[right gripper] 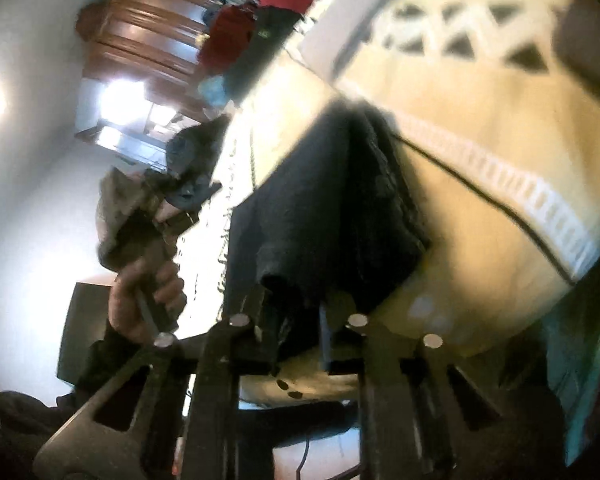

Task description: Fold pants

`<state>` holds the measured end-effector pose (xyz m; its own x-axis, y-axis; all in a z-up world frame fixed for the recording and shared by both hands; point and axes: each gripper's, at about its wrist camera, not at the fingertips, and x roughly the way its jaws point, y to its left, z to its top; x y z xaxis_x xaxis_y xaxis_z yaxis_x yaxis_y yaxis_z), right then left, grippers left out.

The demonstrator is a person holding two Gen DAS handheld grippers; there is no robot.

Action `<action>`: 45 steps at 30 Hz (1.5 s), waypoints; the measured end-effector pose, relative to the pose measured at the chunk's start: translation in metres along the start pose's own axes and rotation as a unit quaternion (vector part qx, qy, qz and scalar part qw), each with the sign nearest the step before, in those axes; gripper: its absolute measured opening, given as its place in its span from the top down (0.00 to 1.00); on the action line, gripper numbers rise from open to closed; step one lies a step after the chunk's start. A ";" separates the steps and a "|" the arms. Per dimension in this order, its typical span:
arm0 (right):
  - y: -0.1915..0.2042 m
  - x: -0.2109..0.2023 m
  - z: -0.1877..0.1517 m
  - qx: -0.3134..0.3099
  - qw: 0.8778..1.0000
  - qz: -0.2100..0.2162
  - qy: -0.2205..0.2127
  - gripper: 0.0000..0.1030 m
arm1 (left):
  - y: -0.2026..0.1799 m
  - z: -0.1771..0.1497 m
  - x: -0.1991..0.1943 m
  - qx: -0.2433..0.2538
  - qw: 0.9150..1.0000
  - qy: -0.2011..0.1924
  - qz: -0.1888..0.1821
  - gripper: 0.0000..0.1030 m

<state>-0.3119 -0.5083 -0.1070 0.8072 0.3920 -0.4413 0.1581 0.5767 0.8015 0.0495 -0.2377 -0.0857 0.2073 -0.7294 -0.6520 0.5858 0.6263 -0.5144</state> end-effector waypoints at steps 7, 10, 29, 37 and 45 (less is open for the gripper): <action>-0.033 0.013 -0.007 0.017 0.998 -0.047 0.023 0.76 | 0.026 -0.031 -0.007 -0.013 1.000 0.020 0.006 0.34; -0.029 0.002 -0.005 0.009 0.996 -0.078 0.031 0.44 | 0.040 -0.042 -0.028 -0.017 1.000 0.007 0.016 0.34; -0.006 0.106 0.147 -0.020 0.957 -0.160 0.242 0.31 | 0.126 -0.083 0.005 -0.132 0.986 0.060 -0.083 0.31; -0.032 0.156 0.126 0.012 0.937 -0.144 0.318 0.36 | 0.120 -0.087 0.008 -0.115 0.987 0.040 -0.106 0.52; 0.011 0.106 0.109 -0.016 0.971 -0.076 0.228 0.70 | 0.098 -0.082 -0.028 -0.080 0.988 -0.004 -0.129 0.74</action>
<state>-0.1622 -0.5387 -0.1012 0.4388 0.5727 -0.6924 0.2323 0.6720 0.7031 0.0369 -0.1339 -0.1635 0.0742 -0.8722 -0.4835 0.4890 0.4544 -0.7446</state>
